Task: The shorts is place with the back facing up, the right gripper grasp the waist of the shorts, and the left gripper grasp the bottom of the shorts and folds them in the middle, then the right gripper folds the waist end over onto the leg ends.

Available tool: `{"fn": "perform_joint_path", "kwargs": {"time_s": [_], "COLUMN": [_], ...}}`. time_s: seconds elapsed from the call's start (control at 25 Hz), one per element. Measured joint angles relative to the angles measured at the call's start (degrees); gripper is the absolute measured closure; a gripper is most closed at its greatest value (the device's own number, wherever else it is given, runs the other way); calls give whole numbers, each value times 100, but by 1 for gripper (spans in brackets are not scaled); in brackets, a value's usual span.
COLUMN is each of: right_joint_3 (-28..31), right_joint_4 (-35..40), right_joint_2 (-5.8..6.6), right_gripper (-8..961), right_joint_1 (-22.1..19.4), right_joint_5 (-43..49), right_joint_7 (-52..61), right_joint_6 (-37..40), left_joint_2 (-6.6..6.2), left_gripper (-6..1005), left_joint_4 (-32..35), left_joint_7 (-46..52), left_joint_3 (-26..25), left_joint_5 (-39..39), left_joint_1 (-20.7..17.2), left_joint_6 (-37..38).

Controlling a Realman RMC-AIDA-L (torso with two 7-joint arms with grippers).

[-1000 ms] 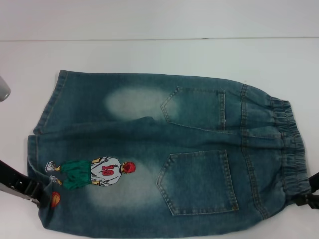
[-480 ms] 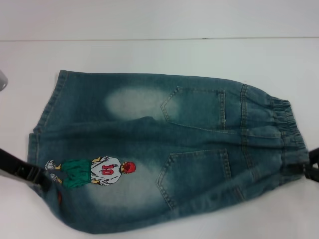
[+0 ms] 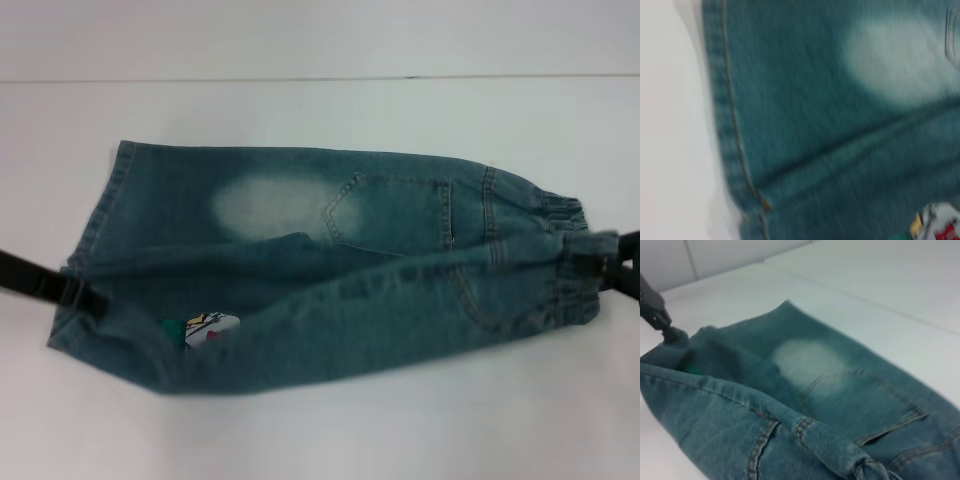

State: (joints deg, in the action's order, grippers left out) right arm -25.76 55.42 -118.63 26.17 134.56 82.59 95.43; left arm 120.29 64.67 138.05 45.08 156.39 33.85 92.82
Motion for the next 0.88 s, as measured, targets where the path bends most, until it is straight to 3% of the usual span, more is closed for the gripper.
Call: {"fn": "perform_joint_path", "kwargs": {"time_s": [0.36, 0.88], "right_joint_3": [45, -27], "right_joint_4": [-3, -87], "right_joint_2": [53, 59], "right_gripper": [866, 846], "right_joint_1": [129, 460], "right_joint_5": [-278, -279], "right_joint_7": [261, 294], "right_joint_6": [-637, -1466], "left_joint_2": [-132, 35], "left_gripper": [970, 970], "left_joint_4": [-64, -402], "left_joint_7": [-181, -746], "left_joint_3": [-236, -226], "left_joint_5": [-510, -1244], "left_joint_1": [36, 82], "left_joint_6": [-943, -2116]}}
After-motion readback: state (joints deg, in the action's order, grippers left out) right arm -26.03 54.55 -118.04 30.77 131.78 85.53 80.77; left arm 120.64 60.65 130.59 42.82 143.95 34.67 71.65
